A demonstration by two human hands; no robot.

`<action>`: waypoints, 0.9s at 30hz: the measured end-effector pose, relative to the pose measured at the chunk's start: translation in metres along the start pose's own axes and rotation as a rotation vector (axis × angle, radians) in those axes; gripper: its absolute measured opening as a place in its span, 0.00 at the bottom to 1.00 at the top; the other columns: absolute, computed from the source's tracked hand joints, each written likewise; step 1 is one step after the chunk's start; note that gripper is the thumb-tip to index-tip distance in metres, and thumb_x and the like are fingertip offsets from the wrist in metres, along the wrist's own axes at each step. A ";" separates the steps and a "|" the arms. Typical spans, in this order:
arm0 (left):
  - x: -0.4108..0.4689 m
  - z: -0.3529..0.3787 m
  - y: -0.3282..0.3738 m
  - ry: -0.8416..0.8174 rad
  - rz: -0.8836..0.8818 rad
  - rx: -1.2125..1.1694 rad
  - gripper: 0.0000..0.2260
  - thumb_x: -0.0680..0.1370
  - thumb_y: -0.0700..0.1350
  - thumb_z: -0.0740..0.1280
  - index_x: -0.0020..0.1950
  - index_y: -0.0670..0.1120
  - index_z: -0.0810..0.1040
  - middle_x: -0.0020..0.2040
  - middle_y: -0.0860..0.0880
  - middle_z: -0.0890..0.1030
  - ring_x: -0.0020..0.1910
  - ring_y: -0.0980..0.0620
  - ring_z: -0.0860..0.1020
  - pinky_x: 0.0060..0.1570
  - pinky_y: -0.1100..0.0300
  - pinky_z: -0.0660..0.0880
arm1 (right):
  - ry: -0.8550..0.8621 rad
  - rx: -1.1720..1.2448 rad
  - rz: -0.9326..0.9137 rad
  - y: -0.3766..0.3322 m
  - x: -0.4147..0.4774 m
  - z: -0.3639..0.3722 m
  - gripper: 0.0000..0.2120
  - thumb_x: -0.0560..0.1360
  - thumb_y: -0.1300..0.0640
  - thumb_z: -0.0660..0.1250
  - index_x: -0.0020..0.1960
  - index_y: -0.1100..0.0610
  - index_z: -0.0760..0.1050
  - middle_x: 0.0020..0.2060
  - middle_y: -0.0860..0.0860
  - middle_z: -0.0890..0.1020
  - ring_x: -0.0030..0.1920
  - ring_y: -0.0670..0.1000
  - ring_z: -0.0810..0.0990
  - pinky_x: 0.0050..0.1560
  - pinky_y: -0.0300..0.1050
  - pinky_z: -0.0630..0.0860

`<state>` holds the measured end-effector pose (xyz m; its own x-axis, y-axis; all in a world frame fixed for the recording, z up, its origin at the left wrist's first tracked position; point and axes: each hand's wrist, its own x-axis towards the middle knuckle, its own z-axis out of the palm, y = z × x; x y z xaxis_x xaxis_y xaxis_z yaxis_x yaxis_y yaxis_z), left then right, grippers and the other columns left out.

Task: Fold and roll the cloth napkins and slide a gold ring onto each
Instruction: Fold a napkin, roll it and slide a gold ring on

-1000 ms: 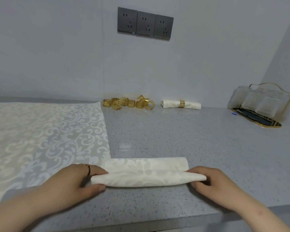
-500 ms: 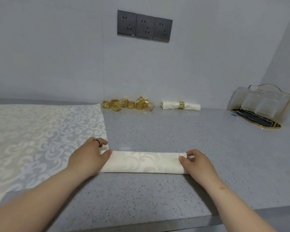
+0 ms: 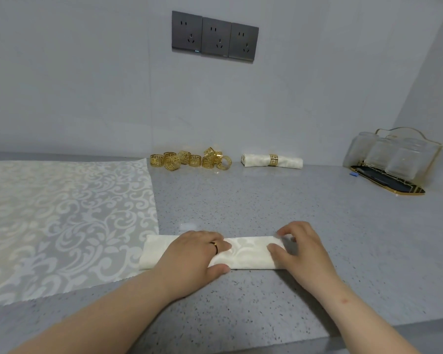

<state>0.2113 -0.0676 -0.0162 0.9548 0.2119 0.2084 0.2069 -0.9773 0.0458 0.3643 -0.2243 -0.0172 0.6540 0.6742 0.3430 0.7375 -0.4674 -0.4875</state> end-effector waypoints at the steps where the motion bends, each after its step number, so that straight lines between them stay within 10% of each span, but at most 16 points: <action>1: -0.001 -0.002 0.000 0.011 -0.001 -0.023 0.21 0.67 0.63 0.51 0.42 0.61 0.82 0.42 0.66 0.81 0.39 0.68 0.79 0.40 0.74 0.73 | -0.017 -0.052 -0.118 -0.001 -0.002 -0.004 0.18 0.67 0.43 0.65 0.52 0.53 0.75 0.50 0.43 0.71 0.52 0.44 0.68 0.49 0.31 0.61; 8: 0.004 0.005 -0.002 0.034 0.028 -0.124 0.44 0.59 0.67 0.36 0.69 0.56 0.67 0.69 0.59 0.68 0.68 0.58 0.65 0.61 0.70 0.54 | -0.164 -0.485 -0.476 -0.008 0.003 -0.012 0.10 0.59 0.45 0.70 0.39 0.46 0.79 0.34 0.39 0.79 0.39 0.45 0.78 0.42 0.36 0.65; 12: 0.007 0.003 -0.003 0.006 0.006 -0.132 0.45 0.58 0.67 0.35 0.69 0.57 0.68 0.68 0.59 0.68 0.67 0.59 0.65 0.61 0.70 0.55 | -0.382 -0.403 -0.353 -0.013 0.017 -0.016 0.09 0.76 0.52 0.62 0.55 0.51 0.77 0.59 0.45 0.75 0.60 0.47 0.68 0.55 0.38 0.60; 16: 0.007 0.003 -0.003 -0.009 -0.006 -0.147 0.45 0.58 0.67 0.34 0.68 0.57 0.69 0.68 0.60 0.68 0.66 0.60 0.66 0.62 0.68 0.56 | -0.557 -0.312 -0.226 -0.017 0.031 -0.019 0.11 0.76 0.54 0.62 0.36 0.45 0.69 0.72 0.46 0.60 0.73 0.48 0.53 0.70 0.42 0.51; 20: 0.010 0.001 -0.004 -0.030 -0.006 -0.149 0.44 0.59 0.67 0.35 0.67 0.57 0.70 0.68 0.61 0.68 0.65 0.59 0.67 0.62 0.68 0.58 | -0.641 -0.147 -0.060 -0.018 0.045 -0.019 0.05 0.75 0.58 0.64 0.47 0.52 0.78 0.57 0.49 0.78 0.57 0.49 0.75 0.58 0.41 0.69; 27: 0.026 -0.008 0.005 -0.010 -0.041 -0.164 0.23 0.76 0.59 0.60 0.69 0.52 0.64 0.64 0.55 0.73 0.60 0.55 0.72 0.53 0.65 0.64 | -0.511 -0.038 -0.060 -0.022 0.044 -0.014 0.10 0.73 0.63 0.64 0.51 0.53 0.78 0.48 0.49 0.78 0.48 0.47 0.75 0.51 0.40 0.72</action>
<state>0.2351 -0.0671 -0.0031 0.9485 0.2508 0.1934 0.2090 -0.9545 0.2128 0.3788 -0.1924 0.0198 0.4519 0.8892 -0.0717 0.7827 -0.4338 -0.4463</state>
